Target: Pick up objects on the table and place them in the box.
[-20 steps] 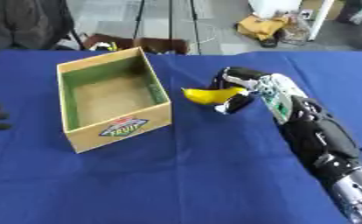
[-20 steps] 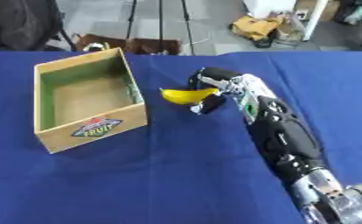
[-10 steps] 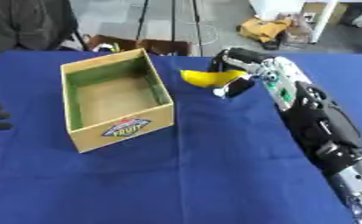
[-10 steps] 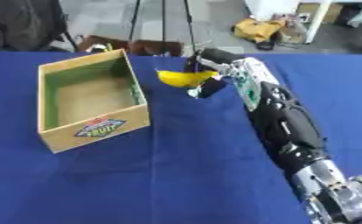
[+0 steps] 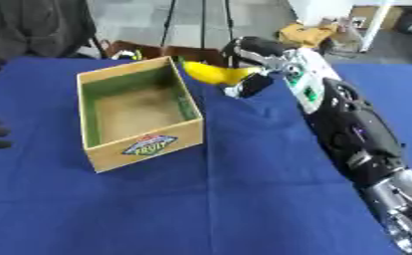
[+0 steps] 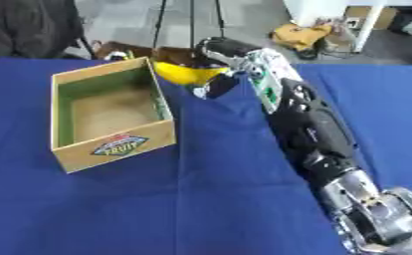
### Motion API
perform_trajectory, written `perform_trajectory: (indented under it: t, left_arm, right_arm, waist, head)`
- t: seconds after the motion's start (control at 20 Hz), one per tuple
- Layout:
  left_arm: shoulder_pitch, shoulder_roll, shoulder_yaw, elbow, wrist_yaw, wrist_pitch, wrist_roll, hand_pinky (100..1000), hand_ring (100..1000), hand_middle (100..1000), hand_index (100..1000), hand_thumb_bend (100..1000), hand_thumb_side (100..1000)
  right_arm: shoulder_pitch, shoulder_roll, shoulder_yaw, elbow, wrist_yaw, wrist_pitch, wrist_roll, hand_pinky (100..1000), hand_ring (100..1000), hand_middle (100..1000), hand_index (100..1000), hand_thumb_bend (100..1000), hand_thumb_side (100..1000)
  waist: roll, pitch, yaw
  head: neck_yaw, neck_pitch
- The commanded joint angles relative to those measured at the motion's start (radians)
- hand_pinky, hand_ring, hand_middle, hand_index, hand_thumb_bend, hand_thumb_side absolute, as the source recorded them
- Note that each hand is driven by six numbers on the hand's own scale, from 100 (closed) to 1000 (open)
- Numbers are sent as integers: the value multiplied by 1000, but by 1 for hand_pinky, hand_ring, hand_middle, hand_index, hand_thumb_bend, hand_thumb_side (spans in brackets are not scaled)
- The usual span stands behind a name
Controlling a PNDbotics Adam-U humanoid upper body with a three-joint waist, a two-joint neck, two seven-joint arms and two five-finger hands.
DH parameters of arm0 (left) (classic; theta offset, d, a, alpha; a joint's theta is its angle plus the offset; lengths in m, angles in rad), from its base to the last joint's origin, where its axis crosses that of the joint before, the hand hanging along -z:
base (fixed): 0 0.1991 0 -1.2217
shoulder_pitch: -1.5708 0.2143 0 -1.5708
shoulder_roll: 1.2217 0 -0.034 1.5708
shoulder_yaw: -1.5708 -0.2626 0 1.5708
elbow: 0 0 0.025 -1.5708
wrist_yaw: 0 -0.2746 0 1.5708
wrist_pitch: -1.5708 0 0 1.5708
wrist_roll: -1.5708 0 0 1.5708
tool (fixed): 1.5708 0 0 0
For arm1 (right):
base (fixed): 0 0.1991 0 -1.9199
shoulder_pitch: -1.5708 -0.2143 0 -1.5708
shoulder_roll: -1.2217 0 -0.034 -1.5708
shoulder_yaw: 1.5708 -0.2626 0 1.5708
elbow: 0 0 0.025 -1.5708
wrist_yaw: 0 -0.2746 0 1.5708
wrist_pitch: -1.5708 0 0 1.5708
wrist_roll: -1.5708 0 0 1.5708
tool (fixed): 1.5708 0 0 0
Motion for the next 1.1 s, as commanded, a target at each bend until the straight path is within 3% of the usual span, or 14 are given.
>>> perform_trajectory:
  t: [0.05, 0.5, 1.1]
  left_arm:
    - [-20, 6, -5, -21, 6, -1, -6, 644, 675, 658, 791, 498, 856]
    - [-39, -4, -14, -30, 13, 1, -15, 644, 675, 658, 790, 503, 851]
    - [-38, -5, -15, -27, 13, 2, -17, 643, 674, 657, 790, 504, 853]
  right_arm:
    - [-34, 28, 14, -28, 17, -17, 12, 722, 584, 617, 686, 117, 348]
    - [-26, 107, 70, -69, 95, -83, 43, 720, 600, 623, 690, 107, 352]
    - [23, 151, 66, -14, 87, -89, 73, 733, 657, 704, 760, 169, 415]
  waist:
    - [2, -18, 12]
    - [-2, -13, 55]
    - [-1, -8, 44]
  head:
    - [-12, -13]
    - [-29, -19]
    - [-28, -22]
